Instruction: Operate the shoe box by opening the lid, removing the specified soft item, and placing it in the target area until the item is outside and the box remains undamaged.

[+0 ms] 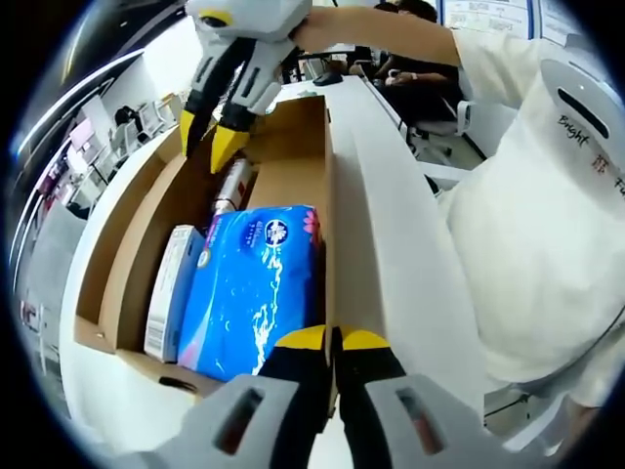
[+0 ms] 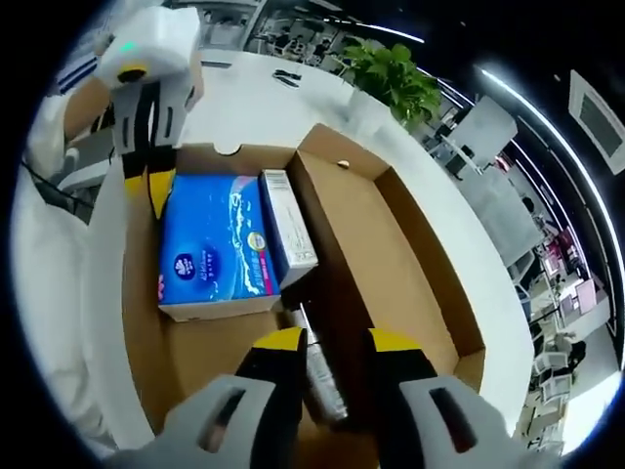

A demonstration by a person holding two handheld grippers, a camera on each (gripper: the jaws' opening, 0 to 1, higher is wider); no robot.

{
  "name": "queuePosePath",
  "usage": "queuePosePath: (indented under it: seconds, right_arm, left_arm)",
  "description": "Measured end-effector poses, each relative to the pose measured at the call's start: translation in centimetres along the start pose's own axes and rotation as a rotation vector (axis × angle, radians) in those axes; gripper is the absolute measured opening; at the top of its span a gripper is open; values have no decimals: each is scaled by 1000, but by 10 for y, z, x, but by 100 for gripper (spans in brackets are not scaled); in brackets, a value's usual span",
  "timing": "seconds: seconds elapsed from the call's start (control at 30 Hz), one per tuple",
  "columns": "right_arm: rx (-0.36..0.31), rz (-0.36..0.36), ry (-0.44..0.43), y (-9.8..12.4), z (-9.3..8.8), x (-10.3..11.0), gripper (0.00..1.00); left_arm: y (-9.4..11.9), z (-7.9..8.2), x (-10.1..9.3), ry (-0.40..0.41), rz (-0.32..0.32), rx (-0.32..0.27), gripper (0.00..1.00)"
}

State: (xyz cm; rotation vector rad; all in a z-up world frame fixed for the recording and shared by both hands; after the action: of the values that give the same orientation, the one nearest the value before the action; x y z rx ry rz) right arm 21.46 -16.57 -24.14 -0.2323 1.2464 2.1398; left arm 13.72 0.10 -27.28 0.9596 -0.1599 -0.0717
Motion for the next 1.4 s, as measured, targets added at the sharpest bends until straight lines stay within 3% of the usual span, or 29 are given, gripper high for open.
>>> queuePosePath:
  seconds: [0.37, 1.0, 1.2, 1.27, 1.33, 1.4]
  right_arm:
    - [40, 48, 20, -17, -9, 10, 18]
    - [65, 63, 46, -34, -16, 16, 19]
    - [115, 62, 67, -45, -26, 18, 19]
    - [110, 44, 106, -47, -26, 16, 19]
    - [115, 47, 71, -44, -25, 16, 18]
    - [128, 64, 100, -39, -25, 19, 18]
  left_arm:
    - [0, 0, 1, -3, 0, -3, 1]
    - [-1, 1, 0, -5, 2, -4, 2]
    - [-1, 1, 0, -5, 3, -4, 2]
    - [-1, 1, 0, -5, 4, -5, 2]
    - [-1, 1, 0, -7, 6, -8, 2]
    - [-1, 1, -1, -7, 5, -7, 2]
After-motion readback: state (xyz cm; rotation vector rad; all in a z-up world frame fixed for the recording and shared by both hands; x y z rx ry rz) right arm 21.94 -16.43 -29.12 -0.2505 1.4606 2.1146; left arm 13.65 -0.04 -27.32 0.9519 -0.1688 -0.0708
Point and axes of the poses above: the point that each gripper's makers call its tool centre point, and the gripper's own axes: y roughly backward along the fingers, x roughly to its left, z roughly out of its top, the point moved 4 cm from there along y, roughly backward along the fingers, and after that the axes turned 1 degree about -x, right-handed, at the moved point
